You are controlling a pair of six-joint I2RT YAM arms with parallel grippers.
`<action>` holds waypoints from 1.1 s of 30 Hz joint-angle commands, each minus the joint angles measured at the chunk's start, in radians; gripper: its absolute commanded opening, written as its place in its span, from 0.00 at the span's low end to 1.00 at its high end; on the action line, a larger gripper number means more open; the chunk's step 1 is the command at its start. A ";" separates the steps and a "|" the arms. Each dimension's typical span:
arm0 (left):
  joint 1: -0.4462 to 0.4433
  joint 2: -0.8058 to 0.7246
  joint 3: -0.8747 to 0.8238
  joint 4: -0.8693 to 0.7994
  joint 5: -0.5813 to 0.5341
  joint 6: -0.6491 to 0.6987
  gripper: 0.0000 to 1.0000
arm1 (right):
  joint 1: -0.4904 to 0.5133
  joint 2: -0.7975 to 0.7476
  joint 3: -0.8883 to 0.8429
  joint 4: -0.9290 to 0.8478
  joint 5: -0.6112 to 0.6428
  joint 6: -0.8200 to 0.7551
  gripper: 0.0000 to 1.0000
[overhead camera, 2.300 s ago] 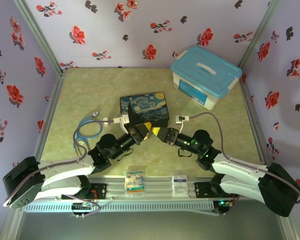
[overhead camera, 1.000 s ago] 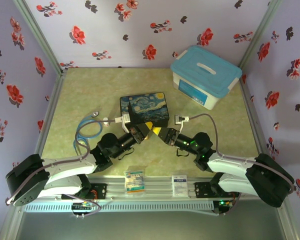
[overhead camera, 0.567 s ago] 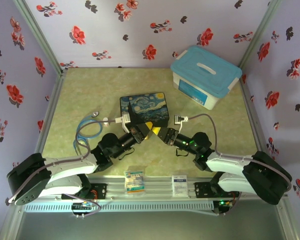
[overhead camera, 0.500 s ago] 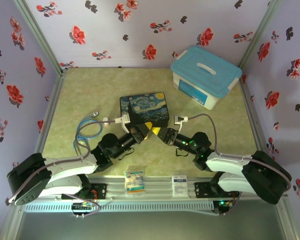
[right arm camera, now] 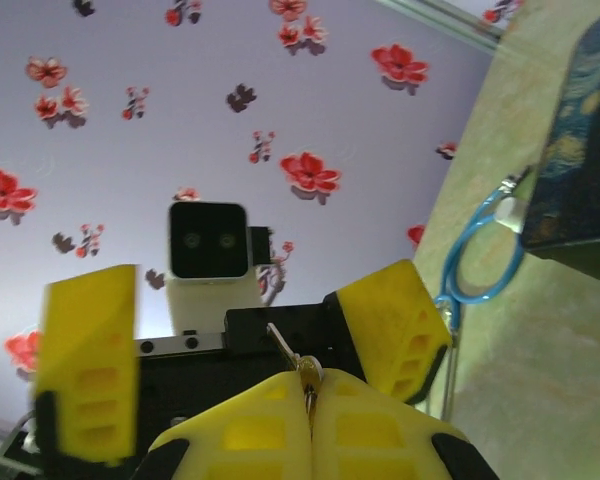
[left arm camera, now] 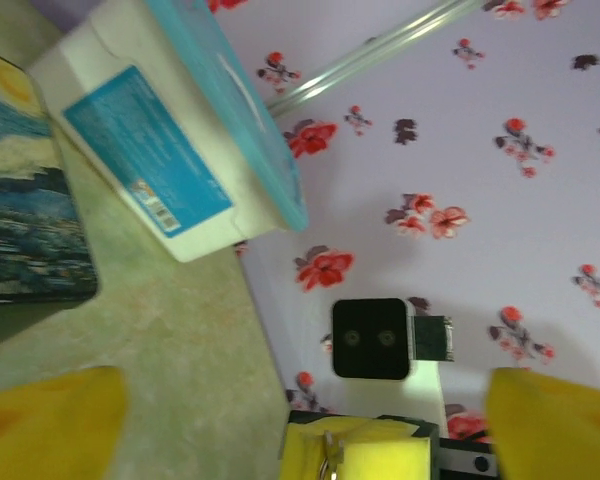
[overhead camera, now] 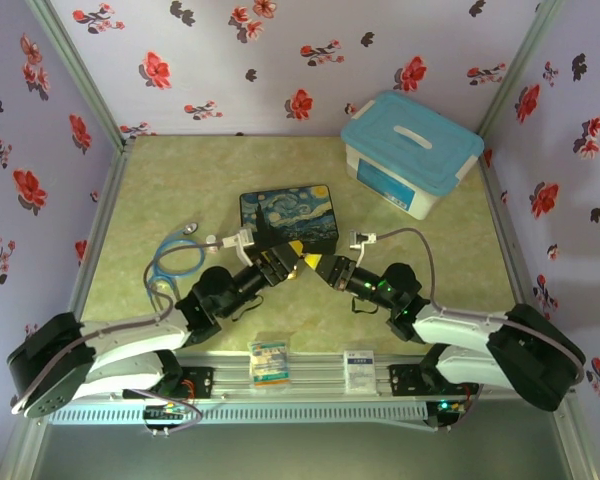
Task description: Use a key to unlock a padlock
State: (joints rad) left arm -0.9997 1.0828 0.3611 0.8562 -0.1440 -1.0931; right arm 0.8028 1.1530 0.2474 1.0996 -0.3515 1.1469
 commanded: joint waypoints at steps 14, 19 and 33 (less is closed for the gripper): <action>0.069 0.134 0.337 -0.923 0.074 0.374 0.91 | -0.069 -0.380 0.081 -1.035 0.302 -0.272 0.00; 0.099 0.248 0.336 -0.864 0.116 0.422 0.86 | -0.076 -0.382 0.066 -1.031 0.301 -0.264 0.00; 0.147 0.496 0.378 -0.771 0.119 0.500 0.68 | -0.076 -0.398 0.002 -0.974 0.288 -0.227 0.00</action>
State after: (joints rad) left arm -0.8562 1.5620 0.7361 0.0330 -0.0322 -0.6178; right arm 0.7315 0.7742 0.2687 0.1066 -0.0742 0.9096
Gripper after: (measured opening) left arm 0.698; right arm 0.042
